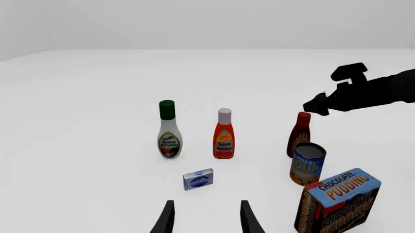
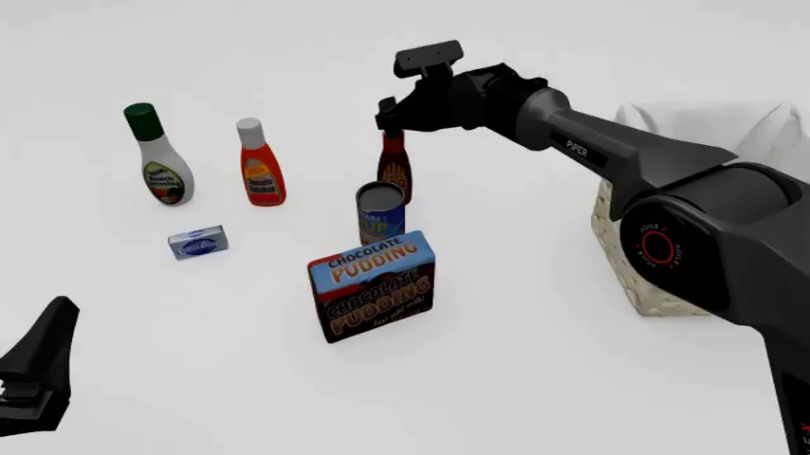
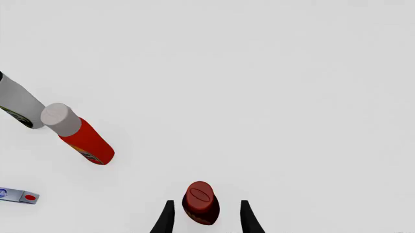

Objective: Pick the bbq sauce and place it in the basket.

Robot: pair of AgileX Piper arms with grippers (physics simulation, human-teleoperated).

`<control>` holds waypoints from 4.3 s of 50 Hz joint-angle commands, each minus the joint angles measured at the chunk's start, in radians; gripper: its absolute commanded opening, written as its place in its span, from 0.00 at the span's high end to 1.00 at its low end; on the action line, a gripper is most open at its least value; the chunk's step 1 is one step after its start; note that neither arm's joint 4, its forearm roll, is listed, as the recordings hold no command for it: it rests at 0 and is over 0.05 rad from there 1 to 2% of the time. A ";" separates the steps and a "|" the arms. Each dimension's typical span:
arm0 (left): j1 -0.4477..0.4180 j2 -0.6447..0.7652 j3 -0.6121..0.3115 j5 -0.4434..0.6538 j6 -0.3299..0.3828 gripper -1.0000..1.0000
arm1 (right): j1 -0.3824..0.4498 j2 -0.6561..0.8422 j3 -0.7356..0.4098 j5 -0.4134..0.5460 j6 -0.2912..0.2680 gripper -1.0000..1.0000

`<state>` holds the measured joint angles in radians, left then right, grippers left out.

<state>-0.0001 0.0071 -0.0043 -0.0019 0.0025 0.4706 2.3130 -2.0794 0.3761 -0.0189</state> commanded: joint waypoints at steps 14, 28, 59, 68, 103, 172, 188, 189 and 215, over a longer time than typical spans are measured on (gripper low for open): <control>0.000 0.000 0.000 0.000 0.000 0.00 | 0.006 0.103 -0.108 0.053 -0.010 0.00; 0.000 0.000 0.000 0.000 0.000 0.00 | 0.010 0.174 -0.210 0.101 -0.015 0.00; 0.000 0.000 0.000 0.000 0.000 0.00 | 0.017 0.276 -0.317 0.158 -0.023 0.00; 0.000 0.000 0.000 0.000 0.000 0.00 | 0.016 0.297 -0.344 0.178 -0.029 0.00; 0.000 0.000 0.000 0.000 0.000 0.00 | 0.009 0.306 -0.422 0.228 -0.050 1.00; 0.000 0.000 0.000 0.000 0.000 0.00 | 0.014 -0.200 -0.019 0.175 -0.108 1.00; 0.000 0.000 0.000 0.000 0.000 0.00 | -0.005 -0.373 0.141 0.147 -0.121 1.00; 0.000 0.000 0.000 0.000 0.000 0.00 | -0.007 -0.382 0.148 0.147 -0.124 1.00; 0.000 0.000 0.000 0.000 0.000 0.00 | -0.049 -0.542 0.245 0.172 -0.149 1.00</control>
<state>-0.0001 0.0071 -0.0043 -0.0019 0.0025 0.4375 1.8352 -1.8689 0.5441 -0.1781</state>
